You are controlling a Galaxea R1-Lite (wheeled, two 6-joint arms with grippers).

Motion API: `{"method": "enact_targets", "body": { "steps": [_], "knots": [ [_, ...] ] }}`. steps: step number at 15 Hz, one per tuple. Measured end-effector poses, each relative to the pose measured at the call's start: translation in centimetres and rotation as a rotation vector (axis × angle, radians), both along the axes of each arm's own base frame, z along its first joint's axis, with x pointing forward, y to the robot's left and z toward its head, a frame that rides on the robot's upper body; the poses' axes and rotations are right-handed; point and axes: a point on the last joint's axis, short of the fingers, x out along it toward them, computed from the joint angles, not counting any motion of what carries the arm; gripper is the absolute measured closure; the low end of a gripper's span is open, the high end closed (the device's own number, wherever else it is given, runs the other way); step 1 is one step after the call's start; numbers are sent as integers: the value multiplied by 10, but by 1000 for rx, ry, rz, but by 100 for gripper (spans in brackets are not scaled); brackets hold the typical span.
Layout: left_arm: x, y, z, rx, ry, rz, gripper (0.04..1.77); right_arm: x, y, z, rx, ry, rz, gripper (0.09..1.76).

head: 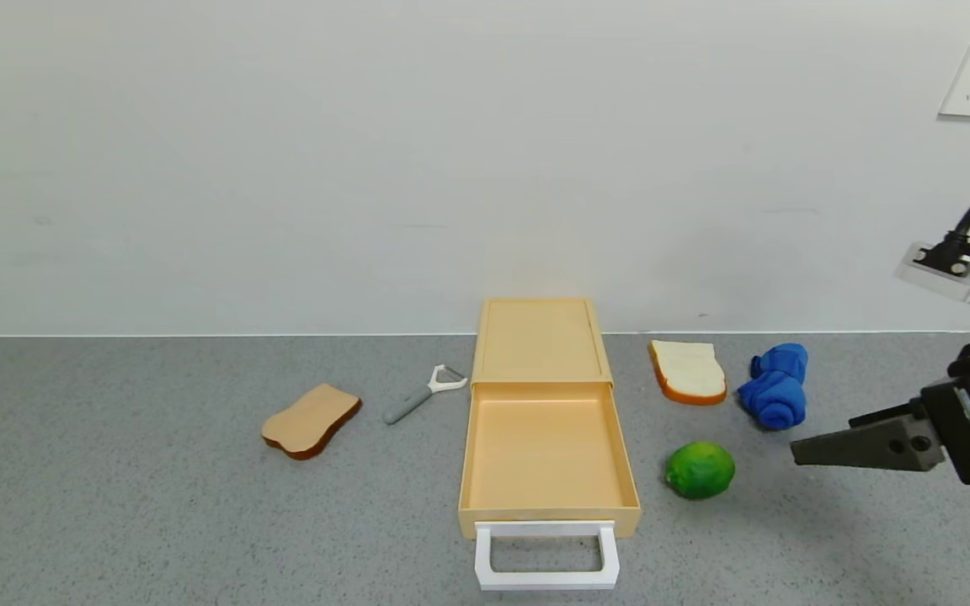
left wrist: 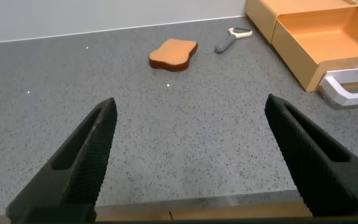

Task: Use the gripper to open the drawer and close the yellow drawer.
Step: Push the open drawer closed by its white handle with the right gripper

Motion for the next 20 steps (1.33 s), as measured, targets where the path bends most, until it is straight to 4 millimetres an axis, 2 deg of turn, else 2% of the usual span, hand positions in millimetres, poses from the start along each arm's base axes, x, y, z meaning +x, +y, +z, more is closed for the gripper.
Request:
{"method": "enact_targets", "body": {
  "steps": [4, 10, 15, 20],
  "knots": [
    [0, 0, 0, 0, 0, 0, 9, -13, -19, -3, 33, -6, -42, 14],
    [0, 0, 0, 0, 0, 0, 9, -21, -21, -4, 35, -14, -47, 14],
    [0, 0, 0, 0, 0, 0, 9, -19, -15, -1, 43, -47, -25, 14],
    [0, 0, 0, 0, 0, 0, 9, -9, 9, 8, 63, -66, -58, 14]
  ]
}}
